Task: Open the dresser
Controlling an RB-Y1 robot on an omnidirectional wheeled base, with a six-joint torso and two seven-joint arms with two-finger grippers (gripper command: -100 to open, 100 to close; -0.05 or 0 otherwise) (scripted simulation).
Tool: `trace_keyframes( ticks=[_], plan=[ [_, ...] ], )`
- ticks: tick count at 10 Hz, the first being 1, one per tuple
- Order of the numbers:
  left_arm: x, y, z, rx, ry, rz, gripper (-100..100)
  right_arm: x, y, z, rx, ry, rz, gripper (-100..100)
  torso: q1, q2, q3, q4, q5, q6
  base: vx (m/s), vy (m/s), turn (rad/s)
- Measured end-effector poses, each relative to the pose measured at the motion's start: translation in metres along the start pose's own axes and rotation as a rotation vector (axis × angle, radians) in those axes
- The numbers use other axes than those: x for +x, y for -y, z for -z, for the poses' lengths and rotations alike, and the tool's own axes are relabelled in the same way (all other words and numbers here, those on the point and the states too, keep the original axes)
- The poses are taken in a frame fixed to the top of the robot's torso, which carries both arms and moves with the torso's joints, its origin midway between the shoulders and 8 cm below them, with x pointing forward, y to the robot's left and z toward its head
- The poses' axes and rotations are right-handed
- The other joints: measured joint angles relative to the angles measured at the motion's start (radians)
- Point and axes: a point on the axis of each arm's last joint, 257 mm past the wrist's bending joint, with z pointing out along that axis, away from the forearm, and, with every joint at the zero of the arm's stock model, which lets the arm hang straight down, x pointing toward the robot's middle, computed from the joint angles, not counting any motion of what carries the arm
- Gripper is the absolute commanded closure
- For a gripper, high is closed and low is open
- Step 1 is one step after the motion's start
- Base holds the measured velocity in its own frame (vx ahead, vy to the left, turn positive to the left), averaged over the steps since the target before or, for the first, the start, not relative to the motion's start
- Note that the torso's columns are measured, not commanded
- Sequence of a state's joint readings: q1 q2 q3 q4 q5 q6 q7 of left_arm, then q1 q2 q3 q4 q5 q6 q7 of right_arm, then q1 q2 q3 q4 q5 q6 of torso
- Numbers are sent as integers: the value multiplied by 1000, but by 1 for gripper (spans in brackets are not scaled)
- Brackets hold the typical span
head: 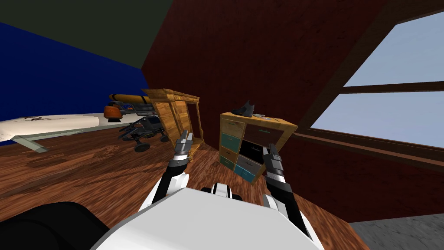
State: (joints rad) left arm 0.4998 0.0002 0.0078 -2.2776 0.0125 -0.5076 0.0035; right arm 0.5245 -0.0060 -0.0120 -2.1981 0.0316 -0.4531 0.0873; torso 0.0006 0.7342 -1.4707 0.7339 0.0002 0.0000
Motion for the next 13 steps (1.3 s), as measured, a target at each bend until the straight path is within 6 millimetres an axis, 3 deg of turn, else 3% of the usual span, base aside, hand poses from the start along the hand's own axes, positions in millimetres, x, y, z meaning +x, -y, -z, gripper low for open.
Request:
trace_keyframes(
  ticks=[6,13],
  plan=[
    [0,0,0,0,0,0,0,45,44,-6,74,-202,216,-100,-1,4,-5,4,0,0,16,31,-16],
    [0,0,0,0,0,0,0,74,91,-6,148,-324,423,-100,-1,4,-5,4,0,0,15,32,-16]
  ],
)
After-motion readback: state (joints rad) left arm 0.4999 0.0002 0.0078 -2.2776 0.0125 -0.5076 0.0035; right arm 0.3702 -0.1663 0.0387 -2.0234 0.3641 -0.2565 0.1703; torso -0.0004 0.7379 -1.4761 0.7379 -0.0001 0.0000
